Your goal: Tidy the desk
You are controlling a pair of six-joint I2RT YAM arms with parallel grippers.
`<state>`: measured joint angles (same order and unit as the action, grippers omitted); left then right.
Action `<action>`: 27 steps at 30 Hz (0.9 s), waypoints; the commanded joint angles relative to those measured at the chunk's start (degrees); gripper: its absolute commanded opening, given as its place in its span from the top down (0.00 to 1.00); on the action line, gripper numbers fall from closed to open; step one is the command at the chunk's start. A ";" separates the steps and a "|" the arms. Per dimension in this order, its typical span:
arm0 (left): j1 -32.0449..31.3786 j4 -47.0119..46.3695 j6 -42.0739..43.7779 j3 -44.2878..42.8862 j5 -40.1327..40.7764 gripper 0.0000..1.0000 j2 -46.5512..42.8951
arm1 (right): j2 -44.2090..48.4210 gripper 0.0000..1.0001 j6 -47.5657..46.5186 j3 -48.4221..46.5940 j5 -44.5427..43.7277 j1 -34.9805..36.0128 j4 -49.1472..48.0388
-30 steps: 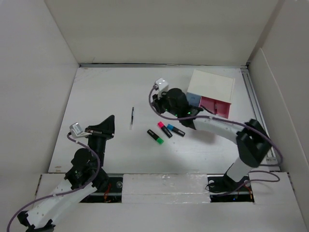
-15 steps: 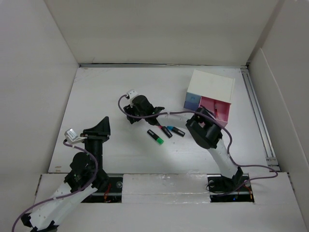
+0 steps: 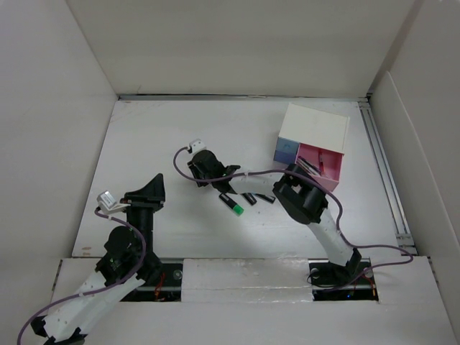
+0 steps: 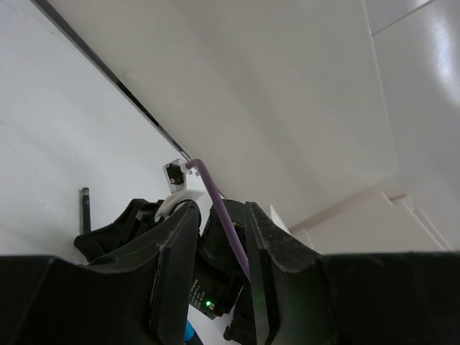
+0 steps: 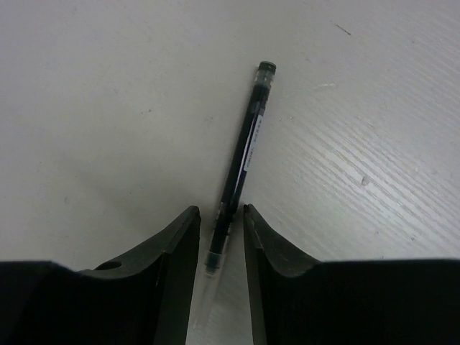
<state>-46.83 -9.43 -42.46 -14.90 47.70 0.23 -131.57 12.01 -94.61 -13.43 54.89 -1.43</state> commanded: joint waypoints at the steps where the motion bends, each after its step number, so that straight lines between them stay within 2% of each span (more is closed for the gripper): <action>1: -0.63 -0.94 0.53 -0.13 0.37 0.71 -6.73 | 2.19 0.63 0.82 1.79 -3.88 0.57 4.58; 6: -0.63 -1.20 0.62 -0.22 -0.06 0.71 -5.60 | 4.12 0.63 -0.05 4.69 -4.59 0.57 6.62; 7: -0.63 -1.29 0.62 -0.31 -0.15 0.71 -5.42 | 4.39 0.67 -0.58 5.39 -4.59 0.57 6.18; 8: -0.63 -1.29 0.80 -0.40 -0.41 0.71 -5.33 | 5.09 0.82 -1.19 5.83 -4.67 0.57 6.18; 11: -0.63 -1.47 0.80 -0.40 -0.50 0.71 -4.80 | 7.62 0.99 -3.03 8.64 -3.01 0.04 2.50; 16: -0.63 -1.47 0.88 -0.31 -0.24 0.71 -4.62 | 16.24 1.00 -4.36 16.01 11.02 -4.35 -12.15; 19: -0.63 -2.08 1.32 -0.05 -0.50 0.70 -4.62 | 22.74 1.00 -4.10 18.66 17.62 -8.04 -15.61; 22: -0.63 -3.31 2.64 -0.04 -2.08 0.70 -3.57 | 31.70 1.00 -4.27 22.09 19.05 -11.29 -16.67; 24: -0.63 -4.71 3.52 -0.22 -4.19 0.66 -1.74 | 37.06 1.00 -6.03 26.39 18.45 -13.92 -15.36; 26: -0.63 -6.90 5.54 -0.75 -7.42 0.64 2.55 | 49.41 1.00 -7.35 32.60 13.90 -16.90 -9.24; 27: -0.63 -6.92 5.89 -1.01 -7.45 0.64 2.58 | 52.61 1.00 -7.79 32.64 11.96 -17.97 -7.38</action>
<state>-47.18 -11.38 -39.88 -14.90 44.53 0.36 -90.89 6.83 -66.78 1.30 39.44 -11.00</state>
